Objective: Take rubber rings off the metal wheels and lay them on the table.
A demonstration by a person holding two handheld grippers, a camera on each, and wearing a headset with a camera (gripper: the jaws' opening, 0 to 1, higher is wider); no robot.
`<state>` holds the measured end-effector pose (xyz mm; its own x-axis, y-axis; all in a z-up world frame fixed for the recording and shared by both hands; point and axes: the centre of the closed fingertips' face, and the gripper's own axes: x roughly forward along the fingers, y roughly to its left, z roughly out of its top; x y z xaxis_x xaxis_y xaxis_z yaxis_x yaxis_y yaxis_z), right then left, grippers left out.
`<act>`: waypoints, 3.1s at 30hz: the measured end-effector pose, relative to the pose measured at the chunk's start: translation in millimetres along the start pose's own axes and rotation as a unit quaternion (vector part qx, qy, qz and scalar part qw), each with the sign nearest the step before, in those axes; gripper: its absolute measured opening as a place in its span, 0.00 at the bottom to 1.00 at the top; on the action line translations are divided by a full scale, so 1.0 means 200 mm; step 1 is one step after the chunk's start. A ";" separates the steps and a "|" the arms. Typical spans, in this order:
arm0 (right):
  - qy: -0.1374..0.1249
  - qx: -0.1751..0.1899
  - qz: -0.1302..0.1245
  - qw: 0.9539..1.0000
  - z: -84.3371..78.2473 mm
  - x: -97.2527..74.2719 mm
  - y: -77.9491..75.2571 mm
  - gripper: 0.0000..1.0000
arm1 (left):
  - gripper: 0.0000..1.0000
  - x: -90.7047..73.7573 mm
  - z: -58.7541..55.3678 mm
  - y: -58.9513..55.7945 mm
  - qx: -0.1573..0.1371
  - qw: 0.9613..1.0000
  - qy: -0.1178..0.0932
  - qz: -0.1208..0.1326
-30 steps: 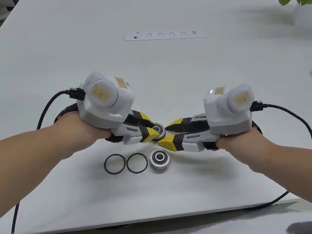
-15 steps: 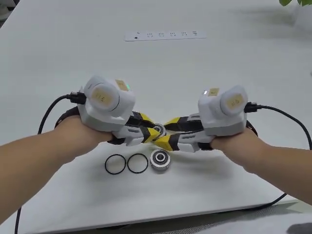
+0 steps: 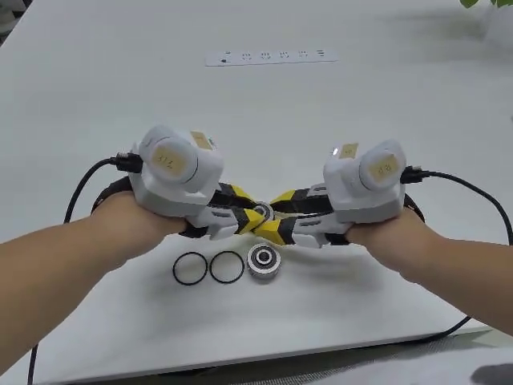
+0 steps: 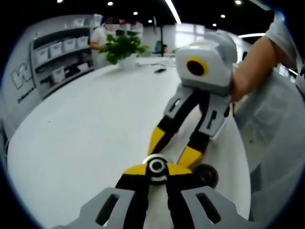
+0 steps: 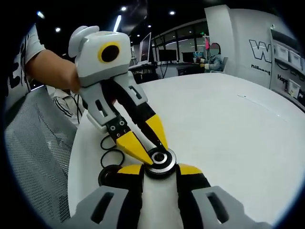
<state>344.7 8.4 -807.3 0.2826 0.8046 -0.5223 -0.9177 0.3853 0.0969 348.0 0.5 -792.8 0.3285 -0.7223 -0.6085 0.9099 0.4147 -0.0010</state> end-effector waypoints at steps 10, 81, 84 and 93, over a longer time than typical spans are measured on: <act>0.002 0.006 0.007 1.000 -0.01 -0.02 0.00 0.20 | 0.13 0.00 0.00 0.00 0.002 1.000 0.001 0.001; -0.052 0.191 0.016 0.980 0.02 -0.08 -0.05 0.00 | 0.12 0.00 -0.01 0.00 0.024 0.999 0.018 0.023; -0.051 0.189 0.015 0.980 0.03 -0.08 -0.04 0.00 | 0.12 0.00 -0.01 0.00 0.025 0.999 0.019 0.024; -0.052 0.181 0.021 0.982 0.06 -0.08 0.00 0.00 | 0.12 0.00 -0.02 0.01 0.027 0.999 0.023 0.025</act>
<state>343.2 0.6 -789.3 0.2901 0.8579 -0.4241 -0.7749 0.4706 0.4221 348.4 2.8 -795.9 0.3628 -0.6751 -0.6424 0.9054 0.4185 0.0714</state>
